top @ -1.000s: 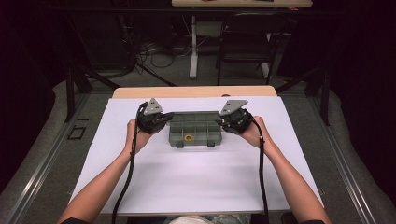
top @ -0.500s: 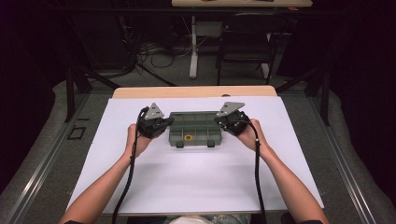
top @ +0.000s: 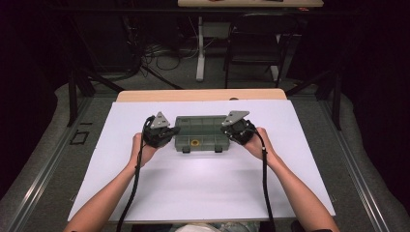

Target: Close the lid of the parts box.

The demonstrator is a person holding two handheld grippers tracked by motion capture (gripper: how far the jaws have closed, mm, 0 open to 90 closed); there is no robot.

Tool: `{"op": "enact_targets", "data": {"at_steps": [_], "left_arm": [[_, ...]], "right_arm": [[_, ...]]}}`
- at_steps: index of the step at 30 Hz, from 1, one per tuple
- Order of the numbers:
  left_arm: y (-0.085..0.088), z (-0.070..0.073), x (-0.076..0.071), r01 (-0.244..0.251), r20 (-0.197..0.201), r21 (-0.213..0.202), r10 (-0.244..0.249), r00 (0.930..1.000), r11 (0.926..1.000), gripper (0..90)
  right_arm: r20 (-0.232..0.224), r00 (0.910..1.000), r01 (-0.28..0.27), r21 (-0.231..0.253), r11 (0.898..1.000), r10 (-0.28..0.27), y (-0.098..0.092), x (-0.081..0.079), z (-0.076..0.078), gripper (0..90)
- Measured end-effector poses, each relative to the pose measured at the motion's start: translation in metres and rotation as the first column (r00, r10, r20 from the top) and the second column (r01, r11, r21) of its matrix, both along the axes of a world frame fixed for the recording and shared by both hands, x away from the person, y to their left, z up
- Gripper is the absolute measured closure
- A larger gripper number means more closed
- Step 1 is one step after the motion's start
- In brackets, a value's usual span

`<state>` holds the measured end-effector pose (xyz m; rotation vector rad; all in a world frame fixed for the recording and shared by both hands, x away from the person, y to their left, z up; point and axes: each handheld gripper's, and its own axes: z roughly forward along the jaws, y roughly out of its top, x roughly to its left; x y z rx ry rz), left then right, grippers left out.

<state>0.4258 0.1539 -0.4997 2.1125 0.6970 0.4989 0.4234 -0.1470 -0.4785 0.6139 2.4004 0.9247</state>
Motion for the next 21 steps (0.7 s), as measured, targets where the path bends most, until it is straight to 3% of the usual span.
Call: {"op": "enact_targets", "data": {"at_steps": [21], "left_arm": [[0.0, -0.016, -0.001, 0.002, -0.034, 0.025, -0.002, 0.9994, 0.9997, 89.4]], "right_arm": [[-0.042, 0.9991, -0.005, -0.034, 0.999, 0.003, 0.002, 0.002, -0.019, 90.0]]}}
